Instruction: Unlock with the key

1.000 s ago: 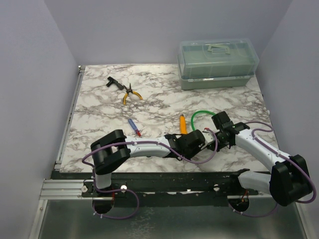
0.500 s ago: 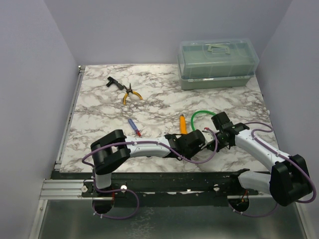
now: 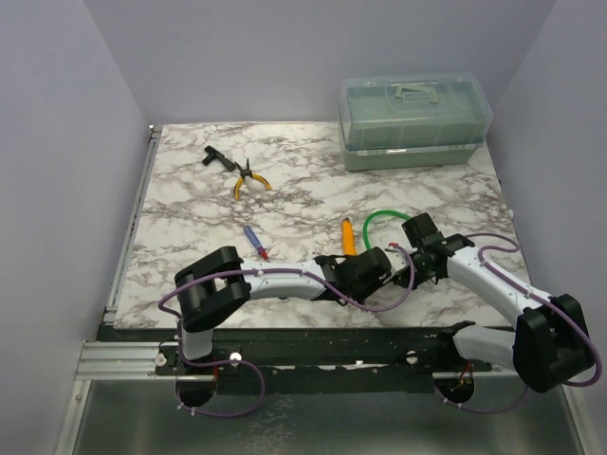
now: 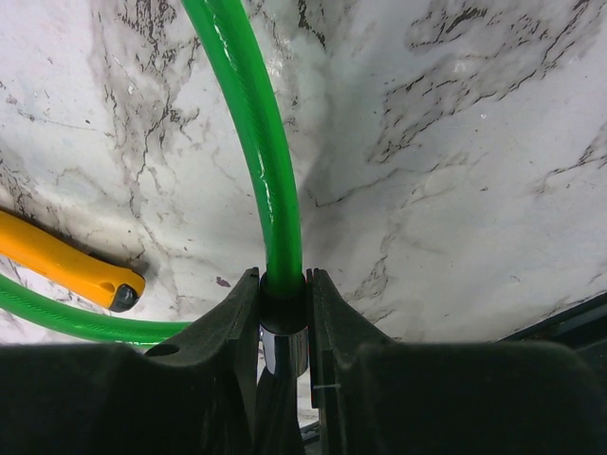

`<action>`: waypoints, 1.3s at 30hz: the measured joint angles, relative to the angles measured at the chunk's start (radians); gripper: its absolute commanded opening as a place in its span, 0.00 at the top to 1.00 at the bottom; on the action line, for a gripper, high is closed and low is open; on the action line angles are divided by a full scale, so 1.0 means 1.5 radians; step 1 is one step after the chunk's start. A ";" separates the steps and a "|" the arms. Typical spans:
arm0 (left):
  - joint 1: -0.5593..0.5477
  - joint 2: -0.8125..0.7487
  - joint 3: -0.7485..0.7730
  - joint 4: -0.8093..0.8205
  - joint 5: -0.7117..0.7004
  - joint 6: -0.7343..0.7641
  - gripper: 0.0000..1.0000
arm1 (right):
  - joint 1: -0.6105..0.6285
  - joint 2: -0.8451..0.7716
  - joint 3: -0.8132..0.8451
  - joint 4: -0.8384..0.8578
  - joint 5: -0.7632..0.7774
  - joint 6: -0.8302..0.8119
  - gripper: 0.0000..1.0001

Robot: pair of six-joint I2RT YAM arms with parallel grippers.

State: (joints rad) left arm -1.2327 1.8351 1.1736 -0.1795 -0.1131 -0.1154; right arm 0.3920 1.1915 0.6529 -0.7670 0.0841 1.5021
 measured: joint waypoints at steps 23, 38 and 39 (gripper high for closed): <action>0.024 -0.057 -0.086 0.003 0.099 0.051 0.48 | 0.000 0.027 -0.028 0.033 0.020 -0.048 0.17; 0.064 -0.052 -0.083 0.013 0.189 0.138 0.55 | 0.001 -0.035 -0.030 0.025 0.051 -0.100 0.16; 0.065 -0.049 -0.081 0.015 0.192 0.140 0.55 | 0.001 -0.035 -0.030 0.025 0.051 -0.102 0.16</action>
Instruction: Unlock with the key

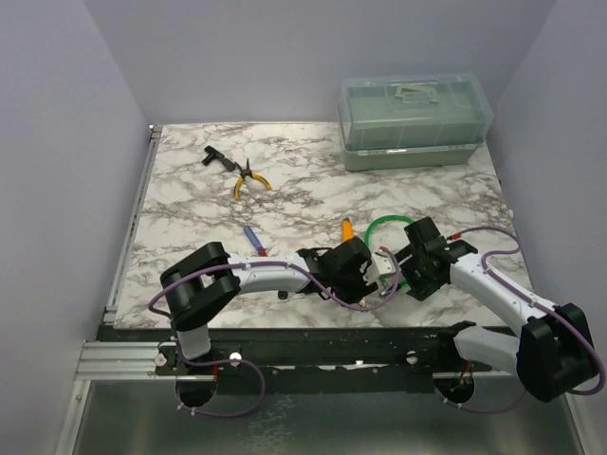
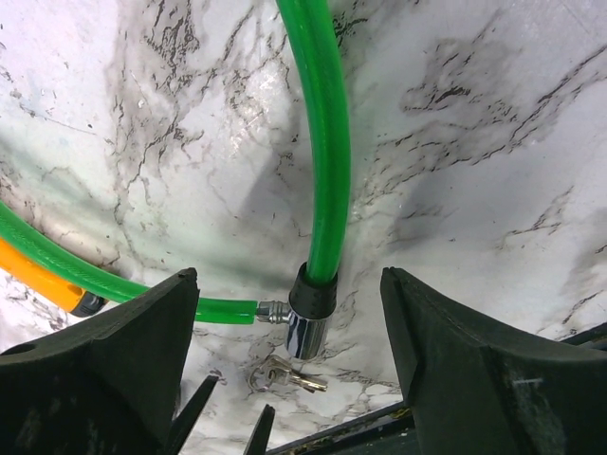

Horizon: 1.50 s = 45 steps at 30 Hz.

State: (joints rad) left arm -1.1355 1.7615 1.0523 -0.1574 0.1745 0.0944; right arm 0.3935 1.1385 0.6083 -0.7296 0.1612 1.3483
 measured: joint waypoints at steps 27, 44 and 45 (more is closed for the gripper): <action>0.011 0.064 0.034 0.020 0.060 0.007 1.00 | 0.000 0.009 -0.004 0.005 0.000 -0.045 0.21; 0.023 -0.038 -0.086 0.059 0.058 -0.172 0.58 | 0.000 -0.046 -0.010 0.088 -0.082 -0.174 0.21; 0.023 -0.048 -0.092 0.059 0.059 -0.177 0.56 | 0.000 -0.047 -0.010 0.088 -0.084 -0.176 0.21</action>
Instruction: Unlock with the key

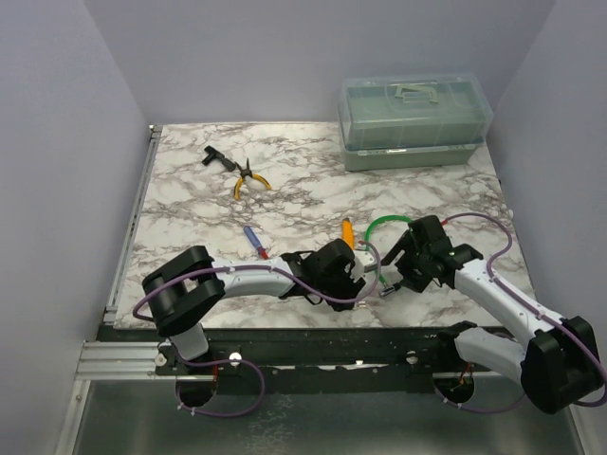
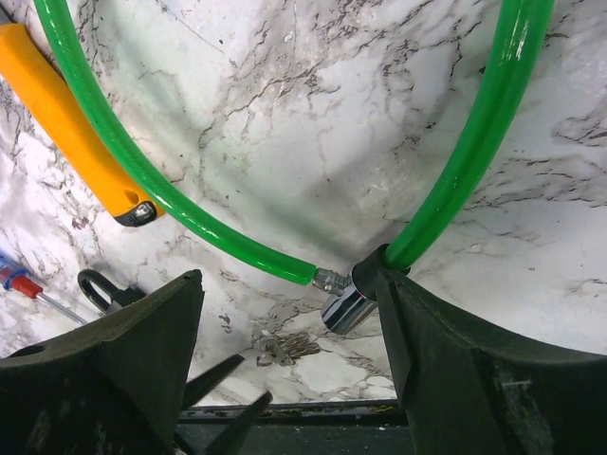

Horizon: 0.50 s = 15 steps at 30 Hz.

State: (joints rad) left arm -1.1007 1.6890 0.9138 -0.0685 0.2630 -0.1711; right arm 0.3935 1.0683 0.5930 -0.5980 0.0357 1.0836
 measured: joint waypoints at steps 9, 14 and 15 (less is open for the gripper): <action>-0.001 -0.021 -0.004 0.005 -0.001 0.003 0.46 | 0.000 -0.009 -0.007 0.002 -0.006 -0.012 0.21; -0.004 0.007 0.023 0.008 -0.007 0.019 0.48 | 0.000 -0.024 -0.016 0.002 -0.007 -0.014 0.21; -0.005 0.014 0.028 0.009 -0.009 0.022 0.48 | 0.000 -0.026 -0.018 0.002 -0.007 -0.014 0.21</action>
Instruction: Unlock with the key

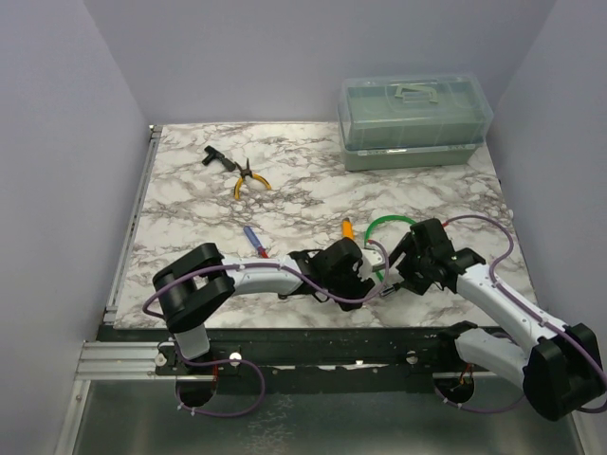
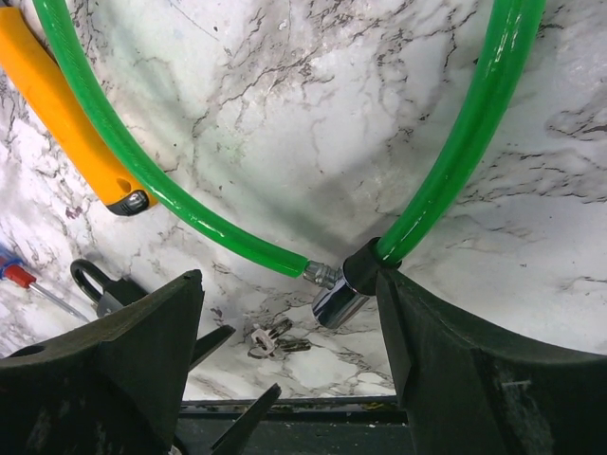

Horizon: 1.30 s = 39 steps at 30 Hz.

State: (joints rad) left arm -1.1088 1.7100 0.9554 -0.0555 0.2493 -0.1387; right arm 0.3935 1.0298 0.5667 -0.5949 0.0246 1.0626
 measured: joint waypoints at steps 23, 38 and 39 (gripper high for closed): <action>-0.036 0.050 0.021 0.006 -0.088 0.019 0.59 | 0.000 0.003 -0.001 0.009 -0.027 -0.011 0.22; -0.070 0.061 0.020 0.034 -0.198 0.012 0.99 | 0.000 0.005 -0.013 0.017 -0.028 -0.011 0.23; -0.072 0.061 0.020 0.035 -0.205 0.011 1.00 | 0.000 0.005 -0.014 0.017 -0.028 -0.011 0.23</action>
State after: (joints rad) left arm -1.2167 1.8015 0.9852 -0.0032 -0.0582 -0.1215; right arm 0.3935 1.0378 0.5449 -0.5697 -0.0177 1.0458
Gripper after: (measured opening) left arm 0.063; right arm 0.771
